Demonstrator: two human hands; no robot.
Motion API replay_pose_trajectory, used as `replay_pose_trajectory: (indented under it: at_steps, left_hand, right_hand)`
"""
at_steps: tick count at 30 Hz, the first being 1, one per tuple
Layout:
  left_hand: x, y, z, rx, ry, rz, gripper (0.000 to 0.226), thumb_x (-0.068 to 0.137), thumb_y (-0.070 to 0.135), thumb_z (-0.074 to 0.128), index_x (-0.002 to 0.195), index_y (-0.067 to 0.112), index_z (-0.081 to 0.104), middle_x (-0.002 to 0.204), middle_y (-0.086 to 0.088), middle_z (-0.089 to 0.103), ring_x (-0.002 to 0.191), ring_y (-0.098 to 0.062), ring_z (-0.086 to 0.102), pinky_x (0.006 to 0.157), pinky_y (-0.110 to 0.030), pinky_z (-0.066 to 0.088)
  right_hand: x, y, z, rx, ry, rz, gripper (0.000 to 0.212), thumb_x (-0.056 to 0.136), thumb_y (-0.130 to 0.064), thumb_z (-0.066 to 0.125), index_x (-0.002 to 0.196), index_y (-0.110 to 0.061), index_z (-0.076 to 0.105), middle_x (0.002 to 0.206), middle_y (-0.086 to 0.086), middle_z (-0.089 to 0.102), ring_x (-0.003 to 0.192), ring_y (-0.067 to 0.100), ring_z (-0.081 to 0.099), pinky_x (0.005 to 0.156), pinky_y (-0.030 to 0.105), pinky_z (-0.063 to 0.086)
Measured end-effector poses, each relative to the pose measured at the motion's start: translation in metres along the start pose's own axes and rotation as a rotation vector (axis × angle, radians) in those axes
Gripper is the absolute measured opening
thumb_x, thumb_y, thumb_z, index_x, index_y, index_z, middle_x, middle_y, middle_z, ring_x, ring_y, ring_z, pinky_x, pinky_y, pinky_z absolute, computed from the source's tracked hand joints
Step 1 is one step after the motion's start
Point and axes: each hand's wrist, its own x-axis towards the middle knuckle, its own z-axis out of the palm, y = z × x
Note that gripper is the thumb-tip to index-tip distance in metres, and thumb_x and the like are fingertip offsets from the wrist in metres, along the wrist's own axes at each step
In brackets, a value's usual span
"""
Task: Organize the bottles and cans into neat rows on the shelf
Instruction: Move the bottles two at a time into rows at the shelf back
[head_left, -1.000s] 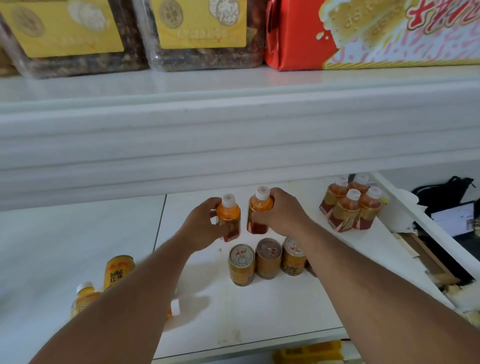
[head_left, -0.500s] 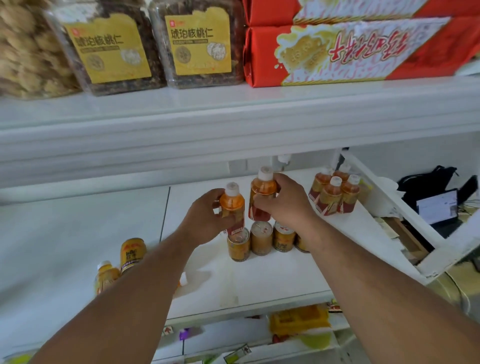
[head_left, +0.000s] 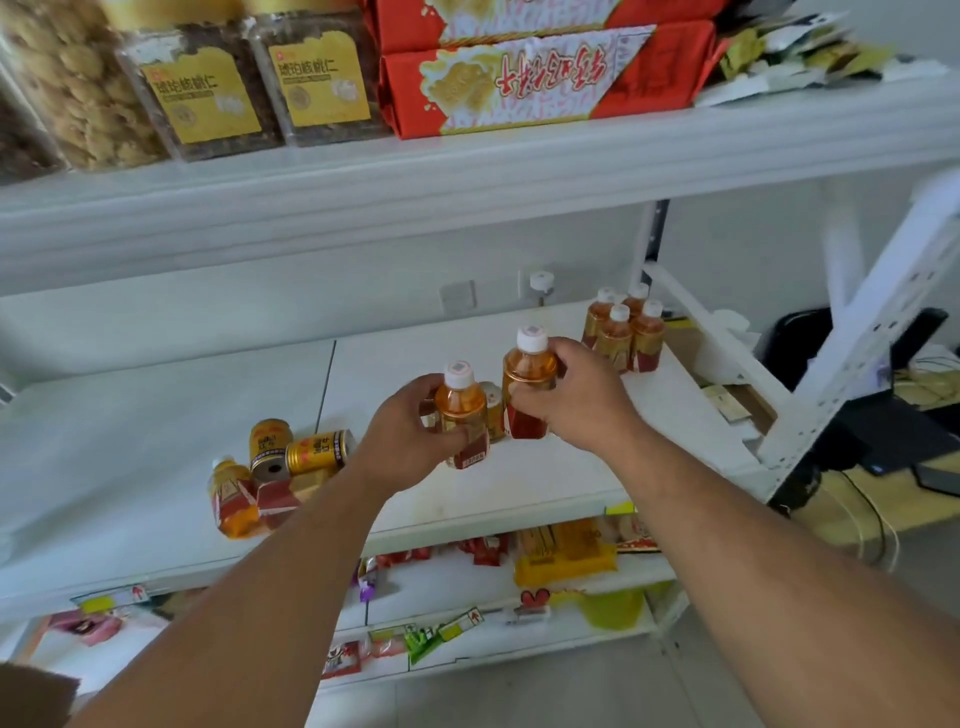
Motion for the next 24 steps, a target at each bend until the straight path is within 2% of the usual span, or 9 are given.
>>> replay_pose_trajectory:
  at_steps: [3, 6, 10, 14, 17, 20, 22, 24]
  left_hand:
    - [-0.021, 0.004, 0.006, 0.005, -0.003, 0.007, 0.058, 0.067, 0.028, 0.078, 0.118, 0.042, 0.053, 0.109, 0.020, 0.064, 0.101, 0.004, 0.060, 0.089, -0.033, 0.054]
    - [-0.041, 0.008, 0.007, -0.005, 0.000, 0.037, 0.056, 0.071, 0.019, 0.078, 0.117, 0.041, 0.054, 0.108, 0.019, 0.065, 0.099, 0.008, 0.059, 0.088, -0.031, 0.054]
    - [-0.070, 0.011, 0.007, -0.007, -0.016, 0.073, 0.059, 0.069, 0.020, 0.078, 0.120, 0.039, 0.055, 0.107, 0.018, 0.065, 0.097, 0.008, 0.059, 0.084, -0.024, 0.051]
    - [-0.101, 0.013, 0.010, -0.047, -0.046, 0.087, 0.063, 0.069, 0.019, 0.079, 0.128, 0.028, 0.056, 0.109, 0.018, 0.064, 0.098, 0.008, 0.059, 0.086, -0.025, 0.052]
    - [-0.126, 0.019, 0.014, -0.039, -0.087, 0.100, 0.065, 0.070, 0.026, 0.079, 0.129, 0.031, 0.055, 0.109, 0.023, 0.063, 0.097, 0.012, 0.058, 0.078, -0.013, 0.047]
    - [-0.151, 0.030, 0.019, -0.041, -0.101, 0.115, 0.067, 0.065, 0.034, 0.077, 0.129, 0.031, 0.055, 0.108, 0.025, 0.062, 0.098, 0.013, 0.057, 0.072, -0.004, 0.043]
    - [-0.163, 0.038, 0.024, -0.054, -0.116, 0.118, 0.070, 0.062, 0.041, 0.074, 0.129, 0.032, 0.055, 0.109, 0.024, 0.063, 0.100, 0.010, 0.058, 0.077, -0.010, 0.047]
    - [-0.171, 0.045, 0.029, -0.075, -0.131, 0.114, 0.073, 0.060, 0.043, 0.075, 0.130, 0.031, 0.055, 0.111, 0.020, 0.064, 0.102, 0.005, 0.059, 0.083, -0.021, 0.052]
  right_hand:
    - [-0.026, 0.000, -0.008, 0.010, 0.012, -0.005, 0.047, 0.073, -0.044, 0.080, 0.117, -0.038, 0.062, 0.102, -0.024, 0.065, 0.093, -0.005, 0.059, 0.076, 0.022, 0.047]
    - [-0.052, -0.004, -0.012, 0.012, 0.036, 0.017, 0.047, 0.074, -0.042, 0.081, 0.117, -0.037, 0.062, 0.099, -0.025, 0.063, 0.091, -0.008, 0.057, 0.072, 0.017, 0.043]
    - [-0.091, -0.011, -0.015, 0.007, 0.079, 0.032, 0.042, 0.073, -0.040, 0.081, 0.111, -0.043, 0.062, 0.095, -0.028, 0.063, 0.085, -0.020, 0.055, 0.066, 0.009, 0.038]
    - [-0.132, -0.018, -0.018, -0.029, 0.107, 0.038, 0.039, 0.073, -0.039, 0.081, 0.107, -0.044, 0.062, 0.092, -0.029, 0.062, 0.084, -0.025, 0.053, 0.060, 0.003, 0.036]
    - [-0.161, -0.022, -0.021, -0.042, 0.130, 0.040, 0.035, 0.071, -0.041, 0.081, 0.101, -0.045, 0.062, 0.088, -0.029, 0.063, 0.082, -0.026, 0.052, 0.056, 0.002, 0.037]
    - [-0.188, -0.024, -0.028, -0.049, 0.136, 0.050, 0.037, 0.070, -0.042, 0.080, 0.103, -0.043, 0.063, 0.090, -0.027, 0.065, 0.082, -0.023, 0.054, 0.059, 0.006, 0.038]
    - [-0.203, -0.023, -0.035, -0.042, 0.132, 0.058, 0.038, 0.071, -0.041, 0.080, 0.106, -0.040, 0.066, 0.092, -0.025, 0.067, 0.082, -0.018, 0.058, 0.060, 0.007, 0.040]
    - [-0.215, -0.021, -0.044, -0.027, 0.136, 0.064, 0.041, 0.072, -0.041, 0.080, 0.111, -0.037, 0.069, 0.094, -0.022, 0.070, 0.082, -0.011, 0.062, 0.064, 0.015, 0.044]
